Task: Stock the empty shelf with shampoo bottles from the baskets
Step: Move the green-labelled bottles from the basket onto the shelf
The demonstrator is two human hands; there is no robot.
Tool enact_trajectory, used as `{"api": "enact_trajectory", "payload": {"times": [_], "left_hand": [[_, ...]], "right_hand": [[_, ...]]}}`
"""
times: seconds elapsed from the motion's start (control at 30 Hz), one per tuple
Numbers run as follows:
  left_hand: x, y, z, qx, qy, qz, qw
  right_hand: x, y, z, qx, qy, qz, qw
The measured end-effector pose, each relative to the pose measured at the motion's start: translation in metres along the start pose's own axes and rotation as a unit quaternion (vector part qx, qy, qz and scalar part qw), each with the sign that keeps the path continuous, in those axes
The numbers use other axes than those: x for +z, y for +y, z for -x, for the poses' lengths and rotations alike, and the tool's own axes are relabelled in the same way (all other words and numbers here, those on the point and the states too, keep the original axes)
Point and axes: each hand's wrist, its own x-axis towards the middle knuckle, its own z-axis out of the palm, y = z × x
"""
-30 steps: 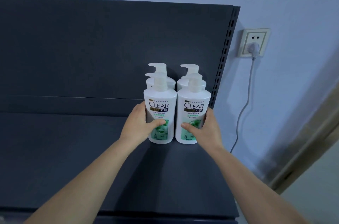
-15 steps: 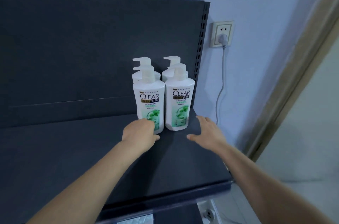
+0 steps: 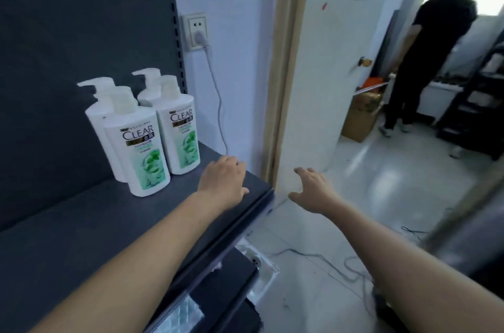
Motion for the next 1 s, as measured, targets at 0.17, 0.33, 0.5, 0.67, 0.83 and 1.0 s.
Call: {"api": "enact_trajectory", "payload": {"times": [0.17,0.33,0.5,0.67,0.83,1.0], "left_hand": [[-0.002,0.052,0.002,0.095,-0.012,0.018,0.995],[0.003,0.095,0.013,0.172,-0.016,0.005,0.985],[0.006,0.144,0.047,0.240,-0.027,0.008,0.970],[0.012,0.182,0.107,0.298,-0.054,0.009,0.953],[0.018,0.220,0.154,0.369,-0.053,0.015,0.928],[0.020,0.264,0.192,0.436,-0.047,0.032,0.898]], "right_hand": [[-0.007,0.047,0.061,0.099,-0.001,0.034,0.995],[-0.003,0.084,0.124,0.171,-0.003,0.053,0.984],[0.011,0.114,0.206,0.248,-0.004,0.051,0.967],[0.035,0.122,0.303,0.309,0.003,0.030,0.951],[0.058,0.123,0.393,0.374,0.010,0.004,0.928],[0.072,0.128,0.465,0.447,0.006,-0.024,0.894]]}}
